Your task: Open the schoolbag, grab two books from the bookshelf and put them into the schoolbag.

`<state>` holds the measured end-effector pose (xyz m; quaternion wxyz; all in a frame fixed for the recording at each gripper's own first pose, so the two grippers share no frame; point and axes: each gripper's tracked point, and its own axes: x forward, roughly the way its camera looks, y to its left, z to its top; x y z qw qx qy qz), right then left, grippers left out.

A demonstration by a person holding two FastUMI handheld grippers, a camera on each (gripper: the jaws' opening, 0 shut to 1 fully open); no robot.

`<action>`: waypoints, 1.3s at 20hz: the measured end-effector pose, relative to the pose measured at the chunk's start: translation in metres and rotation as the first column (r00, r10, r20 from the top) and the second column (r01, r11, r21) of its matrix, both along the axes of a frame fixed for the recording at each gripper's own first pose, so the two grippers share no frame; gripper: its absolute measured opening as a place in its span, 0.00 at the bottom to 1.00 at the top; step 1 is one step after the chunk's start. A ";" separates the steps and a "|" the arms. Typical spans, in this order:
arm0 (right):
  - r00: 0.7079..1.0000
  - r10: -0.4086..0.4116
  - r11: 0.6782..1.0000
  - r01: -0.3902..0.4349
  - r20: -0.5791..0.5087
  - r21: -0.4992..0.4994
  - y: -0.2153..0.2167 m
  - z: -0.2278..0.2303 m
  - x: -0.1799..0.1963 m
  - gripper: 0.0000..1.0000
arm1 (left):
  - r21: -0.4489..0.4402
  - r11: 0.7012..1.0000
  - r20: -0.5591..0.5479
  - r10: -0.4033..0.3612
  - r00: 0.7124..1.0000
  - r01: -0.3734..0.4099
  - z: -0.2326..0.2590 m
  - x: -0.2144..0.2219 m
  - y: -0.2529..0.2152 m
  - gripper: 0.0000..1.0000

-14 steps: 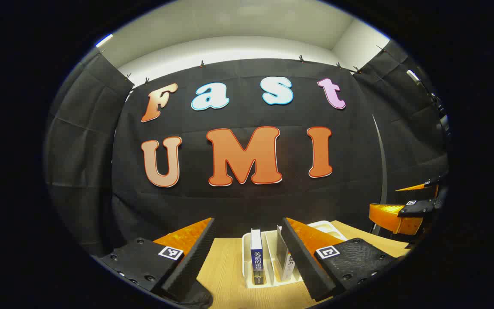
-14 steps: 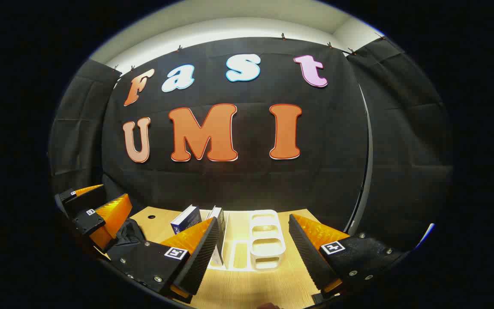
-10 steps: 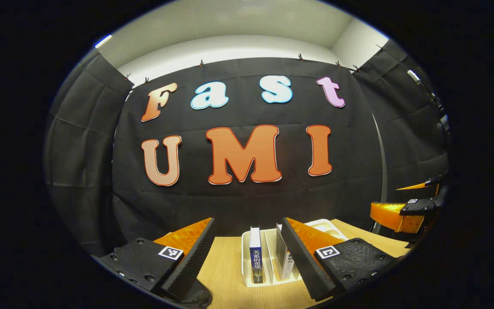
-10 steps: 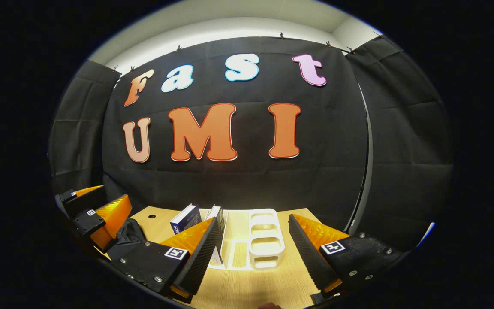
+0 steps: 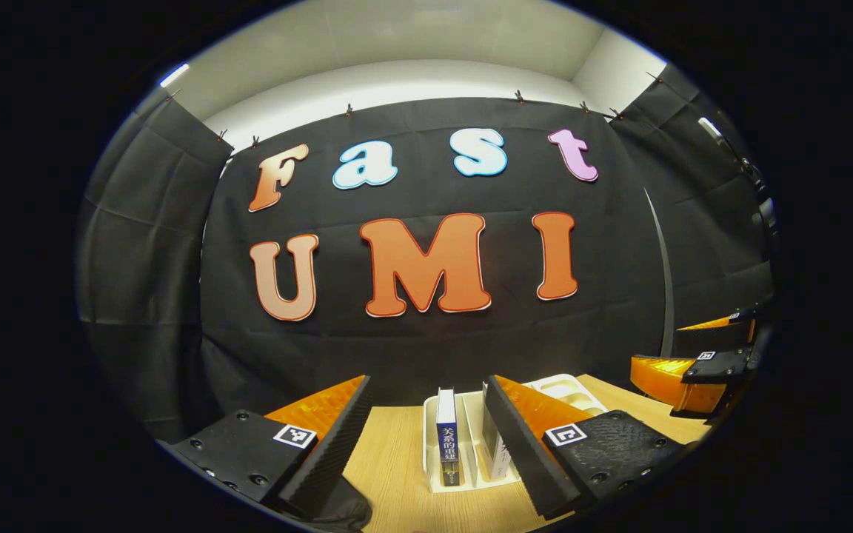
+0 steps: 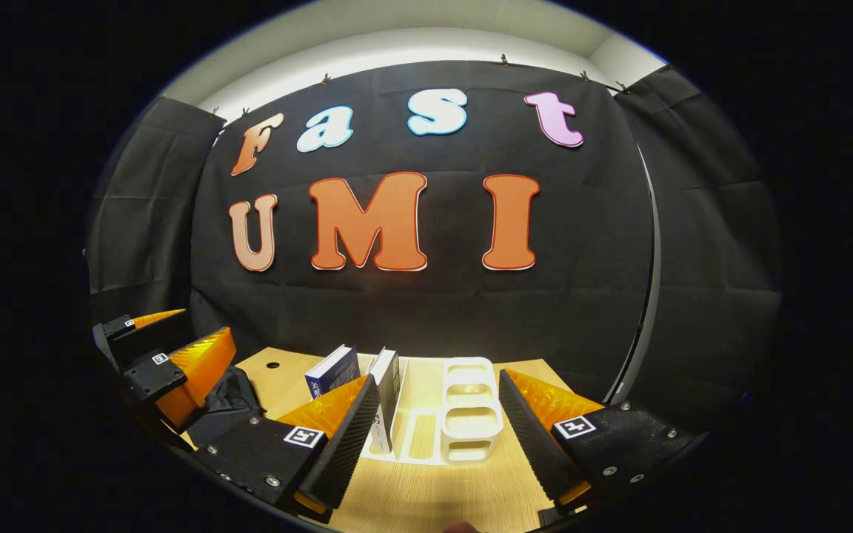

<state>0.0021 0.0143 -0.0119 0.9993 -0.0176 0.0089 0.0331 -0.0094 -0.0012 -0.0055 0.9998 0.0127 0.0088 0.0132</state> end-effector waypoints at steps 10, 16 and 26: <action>1.000 0.003 1.000 -0.003 0.001 -0.003 -0.001 -0.001 0.009 0.97 | 0.014 1.000 -0.010 0.020 1.000 -0.020 -0.005 0.003 0.006 1.00; 1.000 0.012 1.000 -0.013 -0.022 -0.007 -0.004 -0.010 0.019 0.97 | 0.061 0.997 -0.031 0.047 0.998 -0.045 -0.018 0.001 0.019 0.96; 0.989 0.120 0.992 -0.123 -0.089 -0.024 0.001 -0.050 0.049 0.97 | 0.478 0.877 -0.238 0.192 0.952 -0.057 -0.147 -0.034 0.077 0.96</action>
